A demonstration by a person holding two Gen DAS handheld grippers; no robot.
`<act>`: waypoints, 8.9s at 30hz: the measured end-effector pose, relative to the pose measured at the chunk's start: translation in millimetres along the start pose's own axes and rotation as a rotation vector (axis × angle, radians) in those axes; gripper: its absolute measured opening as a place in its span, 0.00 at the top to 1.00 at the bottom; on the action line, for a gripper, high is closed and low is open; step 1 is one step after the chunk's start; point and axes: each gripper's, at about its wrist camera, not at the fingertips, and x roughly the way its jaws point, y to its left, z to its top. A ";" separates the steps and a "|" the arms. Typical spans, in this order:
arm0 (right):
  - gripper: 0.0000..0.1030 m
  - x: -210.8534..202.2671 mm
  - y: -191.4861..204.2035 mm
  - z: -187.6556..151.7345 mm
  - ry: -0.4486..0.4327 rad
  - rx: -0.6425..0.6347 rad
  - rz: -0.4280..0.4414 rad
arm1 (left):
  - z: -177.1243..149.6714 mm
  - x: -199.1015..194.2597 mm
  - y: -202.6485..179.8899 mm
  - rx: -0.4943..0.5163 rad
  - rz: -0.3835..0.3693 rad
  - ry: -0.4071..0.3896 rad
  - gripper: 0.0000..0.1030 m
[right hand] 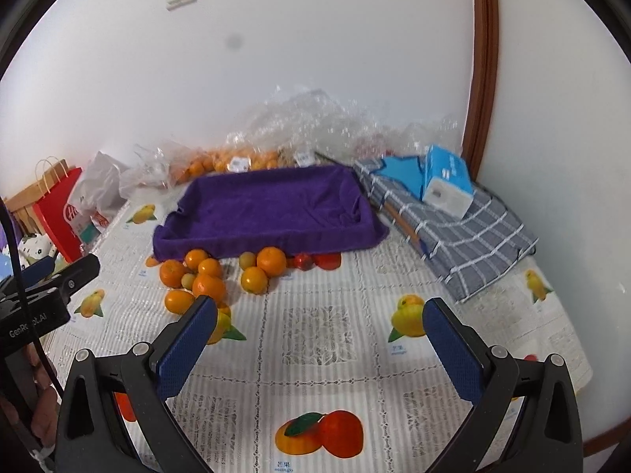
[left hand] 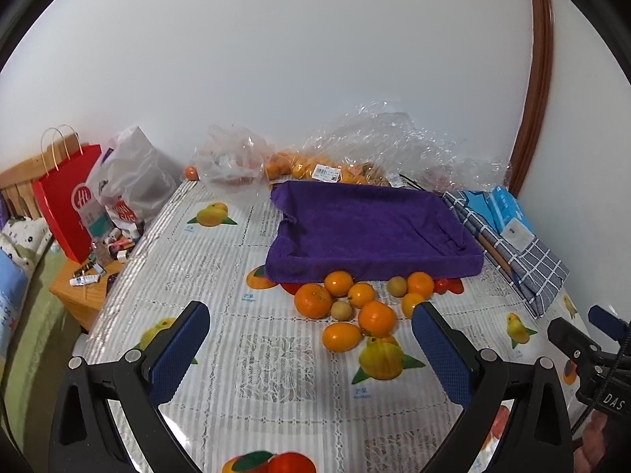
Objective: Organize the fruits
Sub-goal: 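Move the right tool toward the small red apple while the left tool approaches an orange, then close the right tool on the red apple while the left tool grips an orange, then carry the red apple with the right tool while the left tool carries the orange over the towel, then open the left tool to drop the orange on the towel while the right tool releases the apple, then grasp another orange in front of the towel with the right tool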
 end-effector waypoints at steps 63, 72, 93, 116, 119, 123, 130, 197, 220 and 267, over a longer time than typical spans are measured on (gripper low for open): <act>0.61 211.5 8.0 15.9 0.160 -0.135 0.087 | -28.6 132.8 53.8 -0.023 -0.191 0.151 0.19; 0.76 214.5 18.8 19.5 0.143 -0.204 0.100 | -30.7 140.5 59.5 -0.062 -0.228 0.181 0.37; 0.76 200.3 -0.9 18.5 0.095 -0.145 0.101 | -11.4 164.1 29.5 -0.116 -0.232 0.229 0.62; 0.76 185.7 1.1 16.2 0.038 -0.158 0.109 | -21.9 142.2 42.8 -0.150 -0.203 0.104 0.61; 0.76 180.6 5.3 15.6 0.011 -0.180 0.100 | -20.7 131.6 39.6 -0.134 -0.220 0.049 0.61; 0.76 173.4 8.1 15.9 -0.013 -0.187 0.122 | -17.9 123.8 42.2 -0.146 -0.220 0.005 0.61; 0.76 159.8 12.6 20.0 -0.026 -0.203 0.143 | -0.1 113.8 39.3 -0.167 -0.250 0.010 0.61; 0.74 275.6 6.7 81.8 0.093 -0.125 0.077 | 70.3 244.0 4.4 -0.117 -0.288 0.126 0.61; 0.36 256.2 -8.7 89.1 0.020 -0.037 0.026 | 74.1 229.0 -1.0 -0.093 -0.308 0.054 0.47; 0.56 188.5 30.5 20.0 0.109 -0.013 0.253 | 6.6 125.1 73.9 -0.183 -0.198 -0.029 0.44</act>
